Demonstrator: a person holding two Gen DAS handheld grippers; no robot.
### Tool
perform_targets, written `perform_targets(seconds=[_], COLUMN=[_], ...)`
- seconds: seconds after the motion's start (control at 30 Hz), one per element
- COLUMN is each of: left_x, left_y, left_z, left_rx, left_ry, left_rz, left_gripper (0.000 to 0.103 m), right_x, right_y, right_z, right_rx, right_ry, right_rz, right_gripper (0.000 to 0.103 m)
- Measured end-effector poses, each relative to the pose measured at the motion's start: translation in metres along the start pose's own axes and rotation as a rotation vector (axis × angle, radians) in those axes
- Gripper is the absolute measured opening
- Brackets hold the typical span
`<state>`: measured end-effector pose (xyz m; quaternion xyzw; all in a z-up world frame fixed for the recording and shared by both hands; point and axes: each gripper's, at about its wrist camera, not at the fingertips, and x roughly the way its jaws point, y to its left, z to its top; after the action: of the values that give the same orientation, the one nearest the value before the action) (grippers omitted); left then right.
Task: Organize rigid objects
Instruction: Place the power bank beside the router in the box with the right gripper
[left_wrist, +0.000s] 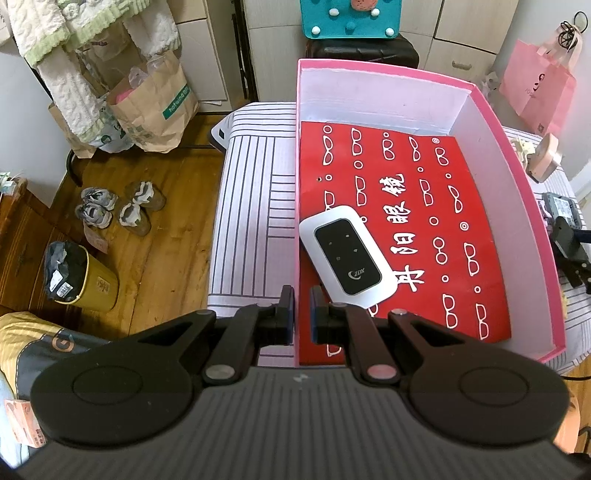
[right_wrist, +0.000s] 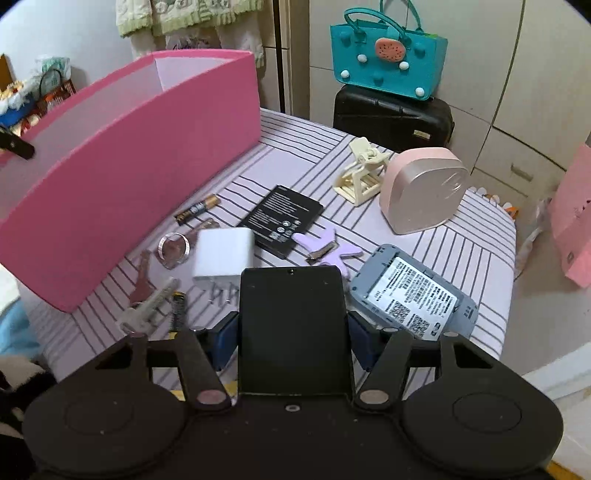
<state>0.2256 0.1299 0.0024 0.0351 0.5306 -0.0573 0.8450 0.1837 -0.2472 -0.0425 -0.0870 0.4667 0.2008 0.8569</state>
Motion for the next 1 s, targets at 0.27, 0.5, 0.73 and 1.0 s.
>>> perform_targets(seconds=[0.27,0.5,0.73,1.0], left_x=[-0.003,-0.004,-0.006,-0.003], left_y=[-0.004,0.000,0.007,0.016], left_z=[-0.003,-0.001,-0.003,-0.001], left_rx=[0.041,0.045,0.016,-0.002], left_ry=[-0.024,-0.020,-0.052,-0.039], left_rz=[0.017,0.005,-0.037,-0.080], left_gripper=[0.004,0.002,0.003,0.004], right_x=[-0.034,-0.066,-0.058,0.073], right_y=[0.013,0.063,0.136,0.188], right_z=[0.020,0.068,0.126,0.180], right_rx=[0.029,-0.111,-0.279,-0.155], right_ry=[-0.095,-0.199,-0.236,0.107], right_rz=[0.052,0.086,0.217,0.188], right_gripper=[0.067,0.067,0.067,0.067])
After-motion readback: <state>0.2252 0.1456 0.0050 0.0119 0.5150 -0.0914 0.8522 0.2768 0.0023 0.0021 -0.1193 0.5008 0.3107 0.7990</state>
